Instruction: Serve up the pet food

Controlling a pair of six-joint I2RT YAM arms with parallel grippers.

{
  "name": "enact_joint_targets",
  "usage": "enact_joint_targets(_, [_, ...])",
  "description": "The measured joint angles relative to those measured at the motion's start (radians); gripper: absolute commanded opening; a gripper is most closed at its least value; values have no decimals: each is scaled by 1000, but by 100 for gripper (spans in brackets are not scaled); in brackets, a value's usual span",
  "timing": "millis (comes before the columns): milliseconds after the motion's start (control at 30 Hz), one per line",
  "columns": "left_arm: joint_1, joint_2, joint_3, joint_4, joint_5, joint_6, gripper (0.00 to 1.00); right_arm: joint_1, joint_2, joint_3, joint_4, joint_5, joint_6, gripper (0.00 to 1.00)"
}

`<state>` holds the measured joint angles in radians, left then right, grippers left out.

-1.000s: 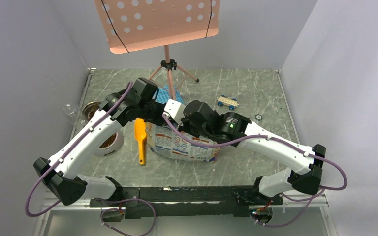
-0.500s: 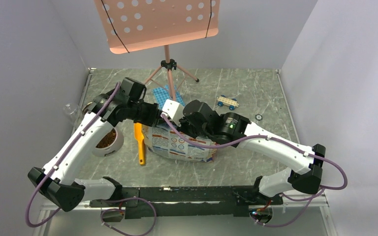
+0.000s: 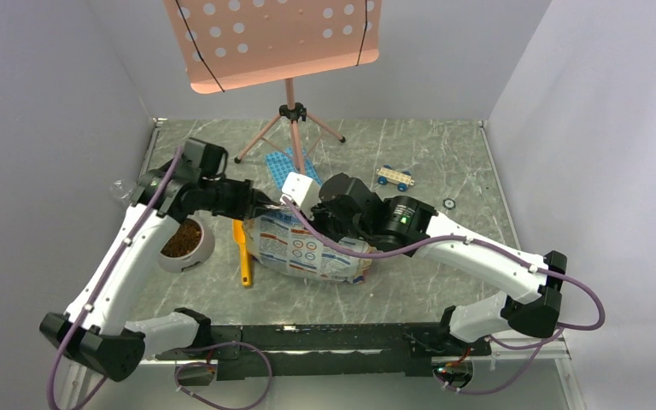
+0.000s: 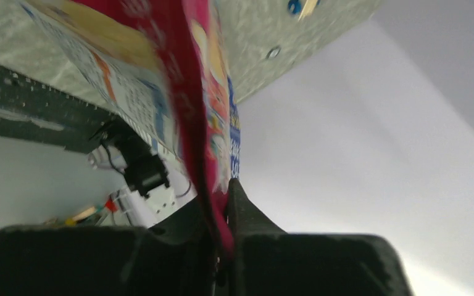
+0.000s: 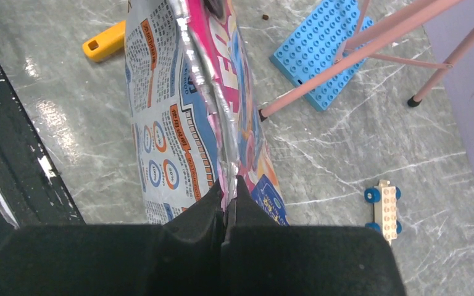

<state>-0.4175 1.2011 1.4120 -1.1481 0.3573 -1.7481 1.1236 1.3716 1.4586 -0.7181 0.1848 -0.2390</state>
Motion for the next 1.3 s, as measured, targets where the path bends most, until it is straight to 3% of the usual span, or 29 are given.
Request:
enact_joint_targets(67, [57,-42,-39,7,-24,2,0,-6,-6,0,-8,4,1,0])
enact_joint_targets(267, [69,-56,-48,10,-33,8,0,-6,-8,0,-13,-1,7,0])
enact_joint_targets(367, [66,-12,18,-61,-44,21,0,-3,-12,-3,-13,-3,8,0])
enact_joint_targets(467, [65,23,58,-90,-43,43,38,-5,-18,-14,-1,5,8,0])
enact_joint_targets(500, [67,19,50,-84,-54,48,40,-5,-20,-15,-6,12,9,0])
enact_joint_targets(533, [80,5,31,-64,-77,43,31,-5,-29,-19,-14,16,12,0])
enact_joint_targets(567, [97,-9,13,-53,-95,42,9,-6,-40,-22,-26,19,14,0])
enact_joint_targets(600, [113,-19,-2,-46,-105,39,0,-6,-48,-24,-36,20,15,0])
enact_joint_targets(867, [104,18,37,-113,-120,63,0,-9,-82,-37,-82,29,22,1])
enact_joint_targets(933, [104,36,60,-138,-119,66,0,-8,-85,-43,-76,36,23,15])
enact_joint_targets(1033, [109,40,62,-145,-128,69,0,-9,-112,-58,-81,68,24,21])
enact_joint_targets(1100, [112,40,62,-145,-130,71,0,-18,-169,-79,-98,87,26,20])
enact_joint_targets(1200, [113,40,62,-144,-130,72,0,-31,-240,-98,-129,102,36,0])
enact_joint_targets(1300, [113,40,62,-142,-120,71,0,-32,-277,-121,-131,98,50,0])
